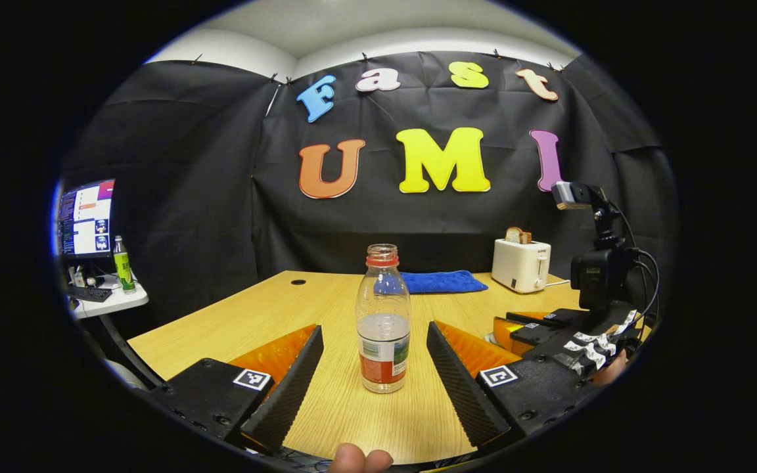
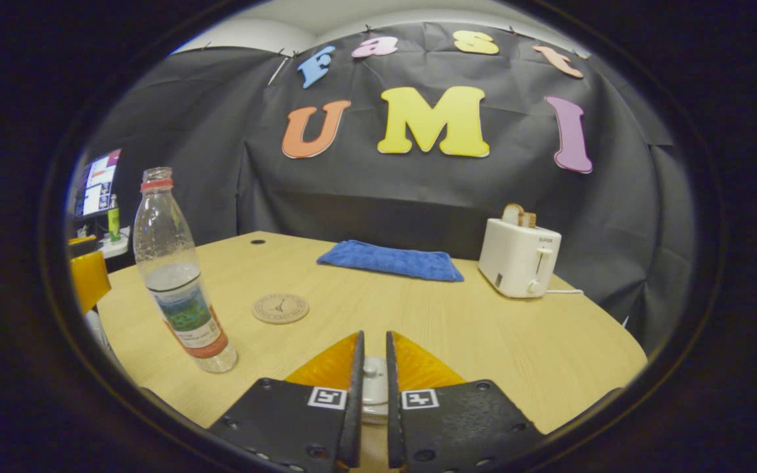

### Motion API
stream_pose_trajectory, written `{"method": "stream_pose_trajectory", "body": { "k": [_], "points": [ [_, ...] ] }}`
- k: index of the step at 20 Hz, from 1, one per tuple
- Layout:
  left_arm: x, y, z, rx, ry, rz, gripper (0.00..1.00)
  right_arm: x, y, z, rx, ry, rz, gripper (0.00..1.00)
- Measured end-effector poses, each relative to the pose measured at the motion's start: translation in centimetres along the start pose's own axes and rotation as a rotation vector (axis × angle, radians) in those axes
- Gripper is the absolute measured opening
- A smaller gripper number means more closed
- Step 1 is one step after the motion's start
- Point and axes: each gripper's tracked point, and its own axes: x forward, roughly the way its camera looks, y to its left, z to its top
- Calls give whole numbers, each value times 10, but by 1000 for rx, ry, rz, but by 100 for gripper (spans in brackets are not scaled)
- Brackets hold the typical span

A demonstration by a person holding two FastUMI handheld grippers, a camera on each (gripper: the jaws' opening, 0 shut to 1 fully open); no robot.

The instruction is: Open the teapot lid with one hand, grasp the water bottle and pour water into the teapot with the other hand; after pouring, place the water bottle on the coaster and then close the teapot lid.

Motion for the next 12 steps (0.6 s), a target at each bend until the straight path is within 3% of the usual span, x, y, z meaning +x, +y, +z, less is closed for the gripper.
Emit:
{"method": "stream_pose_trajectory", "body": {
  "k": [4,12],
  "points": [
    [4,0,-9,-20,33,-16,99,0,1,0,-30,8,8,1],
    [22,-4,-38,-109,126,-72,100,-3,7,12,-43,-25,42,0]
  ]
}}
